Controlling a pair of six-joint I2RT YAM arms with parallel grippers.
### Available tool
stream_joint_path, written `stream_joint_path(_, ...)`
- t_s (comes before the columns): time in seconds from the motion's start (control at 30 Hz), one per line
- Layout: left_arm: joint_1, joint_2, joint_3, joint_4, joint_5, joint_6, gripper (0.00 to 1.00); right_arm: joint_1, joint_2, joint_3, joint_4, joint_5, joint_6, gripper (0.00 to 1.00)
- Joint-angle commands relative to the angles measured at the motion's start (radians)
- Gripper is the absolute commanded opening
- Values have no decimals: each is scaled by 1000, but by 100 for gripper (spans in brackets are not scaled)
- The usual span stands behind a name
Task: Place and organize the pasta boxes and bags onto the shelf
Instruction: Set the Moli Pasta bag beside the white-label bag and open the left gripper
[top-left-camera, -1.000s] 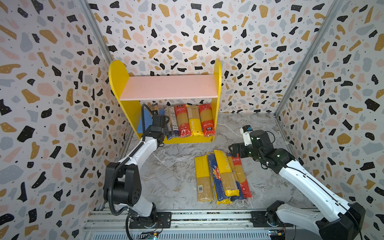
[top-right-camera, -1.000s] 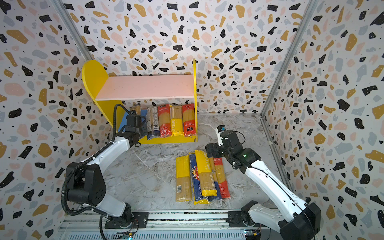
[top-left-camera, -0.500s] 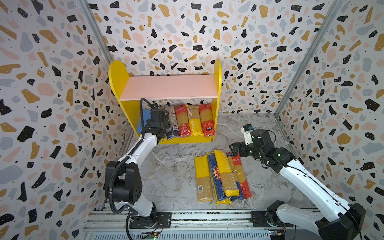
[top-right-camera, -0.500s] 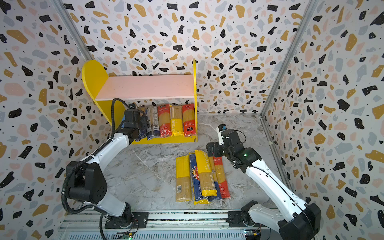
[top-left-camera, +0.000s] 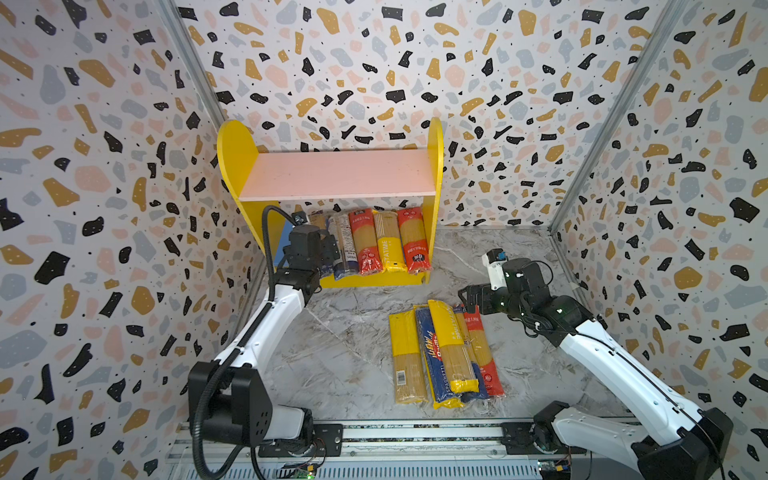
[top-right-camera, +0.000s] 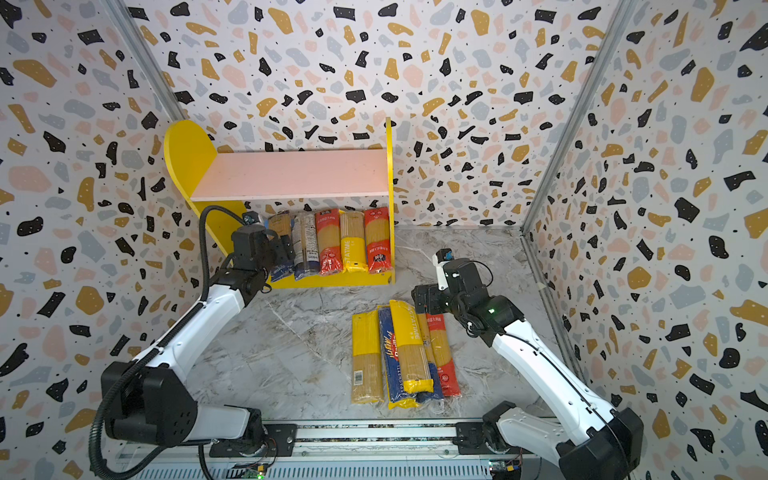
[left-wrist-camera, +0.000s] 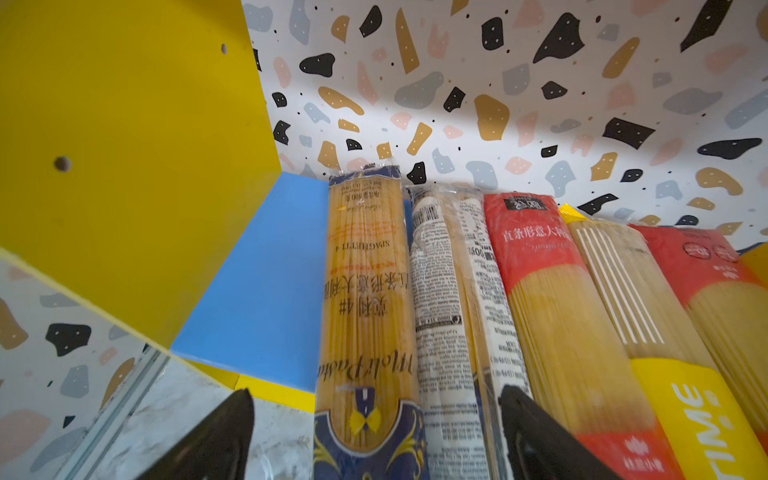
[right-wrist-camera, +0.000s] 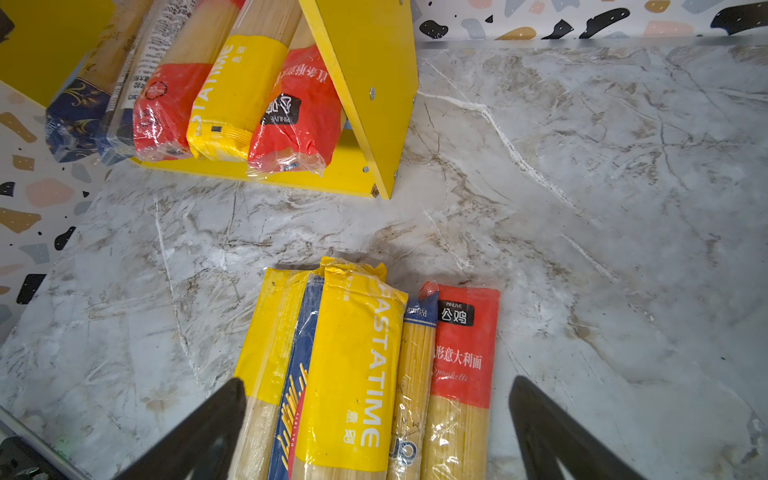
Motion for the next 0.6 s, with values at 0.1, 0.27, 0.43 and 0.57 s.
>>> stream_joint_path(0.1,-45,-156,-149,15,66,-92,91,-4,-65,-26,-12,-16,21,99)
stream_joint_path(0.27,-211,-268,-241,-43,4,-141,91,1,-87,-34,-18,-14,40,99)
stream_joint_path(0.43,-416,-371,-313,-117,-81,-227,90,42,-100,-49,-21,27,64,99)
stream_joint_path(0.57,-593,-421,-373,-157,-150,-324,90,100,-100,-57,-14,71,94,99)
